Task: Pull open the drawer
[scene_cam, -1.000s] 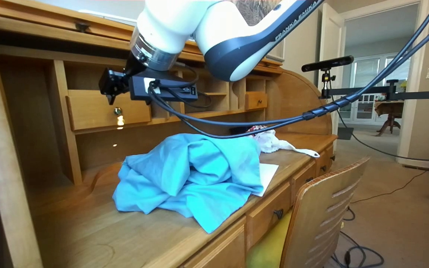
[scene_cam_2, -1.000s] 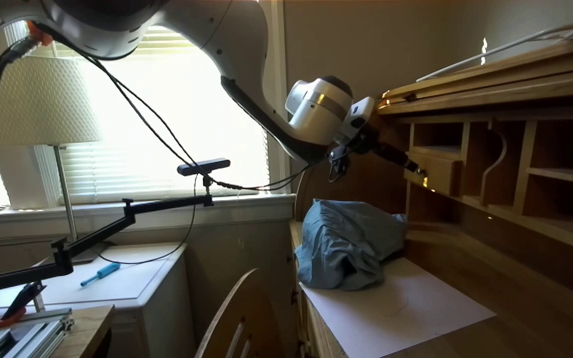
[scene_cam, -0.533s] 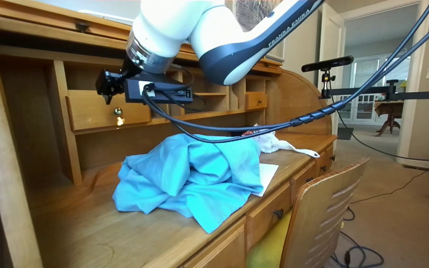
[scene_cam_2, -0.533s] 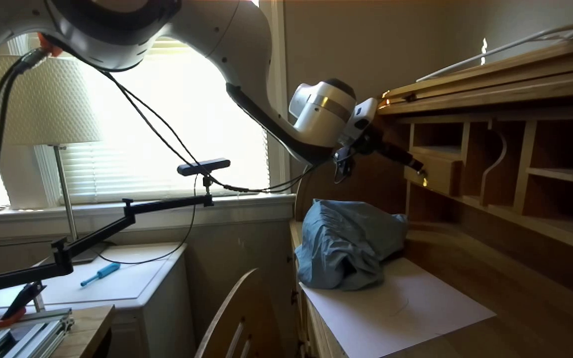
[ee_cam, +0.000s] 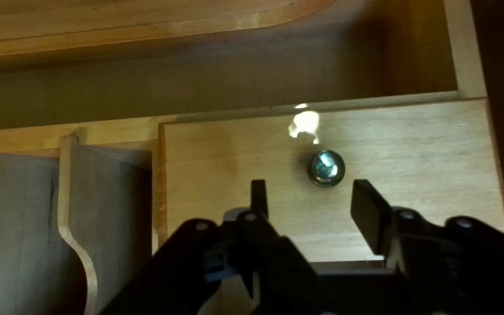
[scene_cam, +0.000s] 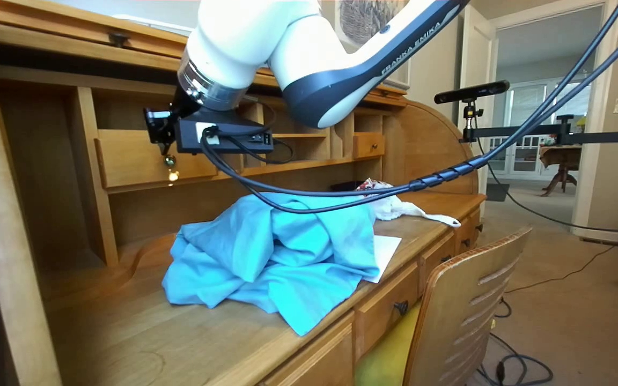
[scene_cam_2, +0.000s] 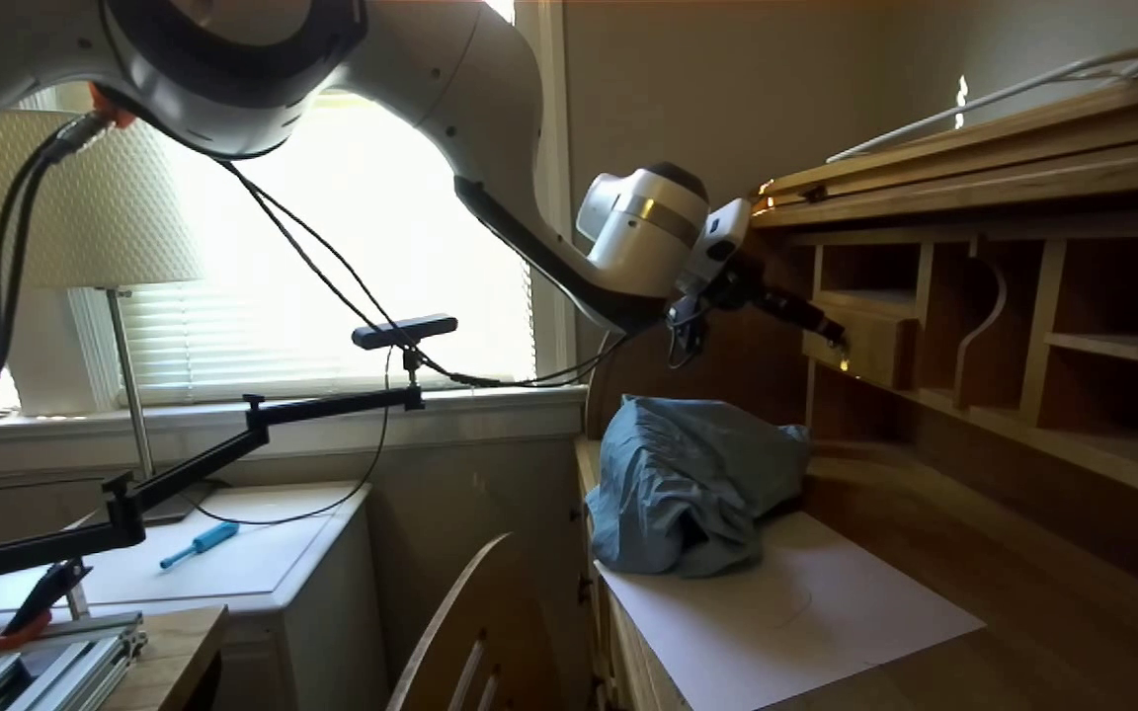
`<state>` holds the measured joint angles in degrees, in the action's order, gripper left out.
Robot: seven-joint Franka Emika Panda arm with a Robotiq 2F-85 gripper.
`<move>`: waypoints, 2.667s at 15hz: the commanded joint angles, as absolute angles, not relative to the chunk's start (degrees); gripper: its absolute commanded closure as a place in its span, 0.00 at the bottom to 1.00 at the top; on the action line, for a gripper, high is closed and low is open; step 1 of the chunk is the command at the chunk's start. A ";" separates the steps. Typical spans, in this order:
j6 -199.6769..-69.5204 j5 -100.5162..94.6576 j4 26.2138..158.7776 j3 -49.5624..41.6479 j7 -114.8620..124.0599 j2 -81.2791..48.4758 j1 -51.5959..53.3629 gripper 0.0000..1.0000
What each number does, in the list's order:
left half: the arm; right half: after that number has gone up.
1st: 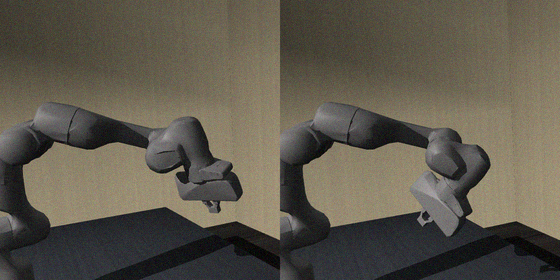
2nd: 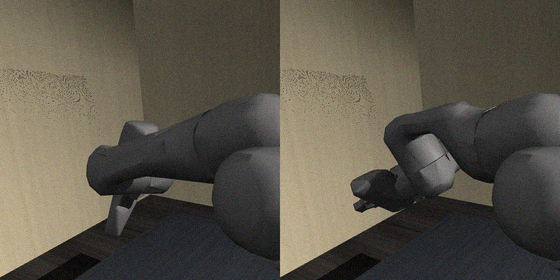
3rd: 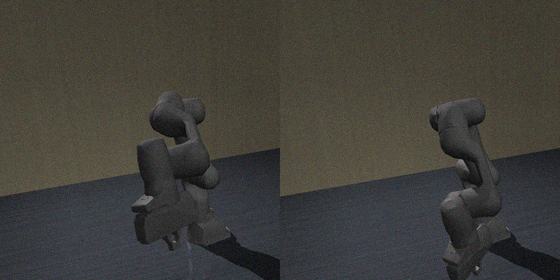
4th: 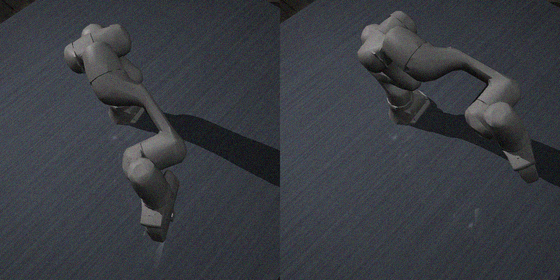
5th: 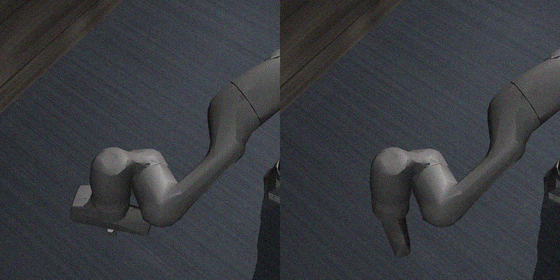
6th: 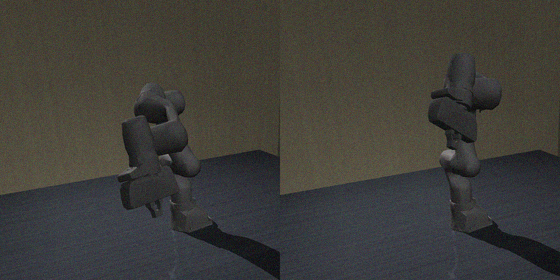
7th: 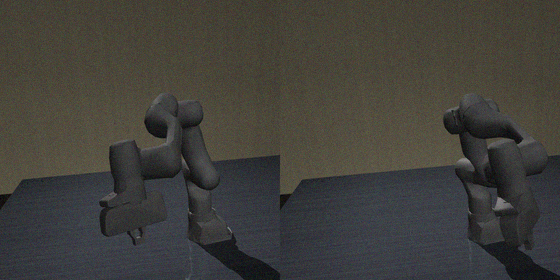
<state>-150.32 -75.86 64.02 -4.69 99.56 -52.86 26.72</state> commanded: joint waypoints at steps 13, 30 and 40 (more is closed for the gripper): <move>-149.18 -76.27 60.69 -5.74 101.65 -55.65 27.34 0.62; -146.88 -76.53 58.72 -6.63 105.97 -57.44 28.60 0.71; -147.68 -76.55 58.50 -6.82 106.18 -57.74 28.70 1.00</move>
